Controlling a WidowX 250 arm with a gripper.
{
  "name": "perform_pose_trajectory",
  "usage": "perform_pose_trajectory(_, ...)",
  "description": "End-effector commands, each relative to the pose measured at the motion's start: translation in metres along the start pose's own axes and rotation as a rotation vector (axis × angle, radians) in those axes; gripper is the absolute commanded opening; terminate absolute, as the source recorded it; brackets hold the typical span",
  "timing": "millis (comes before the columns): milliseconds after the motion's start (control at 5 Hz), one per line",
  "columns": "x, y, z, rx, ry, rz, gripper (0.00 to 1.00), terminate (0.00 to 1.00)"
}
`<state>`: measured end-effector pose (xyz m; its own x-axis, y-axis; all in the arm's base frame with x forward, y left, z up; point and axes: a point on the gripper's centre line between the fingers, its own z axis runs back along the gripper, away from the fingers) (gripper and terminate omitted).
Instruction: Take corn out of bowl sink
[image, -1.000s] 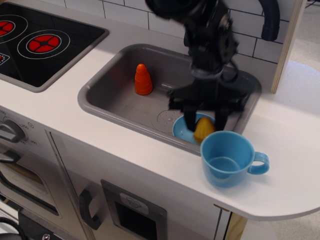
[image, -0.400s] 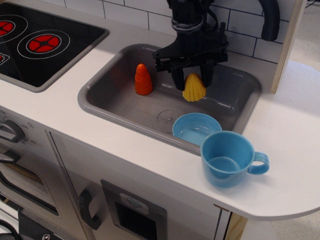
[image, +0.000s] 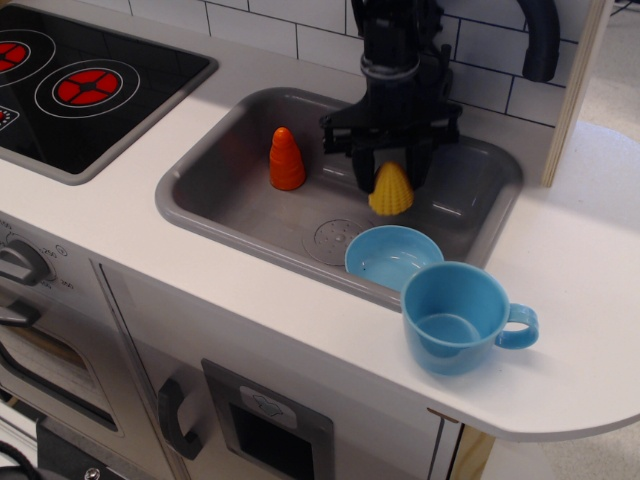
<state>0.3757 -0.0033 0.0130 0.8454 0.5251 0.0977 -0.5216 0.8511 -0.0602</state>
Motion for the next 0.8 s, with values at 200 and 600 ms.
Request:
perform_pose_trajectory(200, 0.009, 0.003, -0.004, 0.056, -0.082, -0.024, 1.00, 0.00)
perform_pose_trajectory(600, 0.003, -0.001, 0.013, 0.042, -0.169, -0.056, 1.00, 0.00)
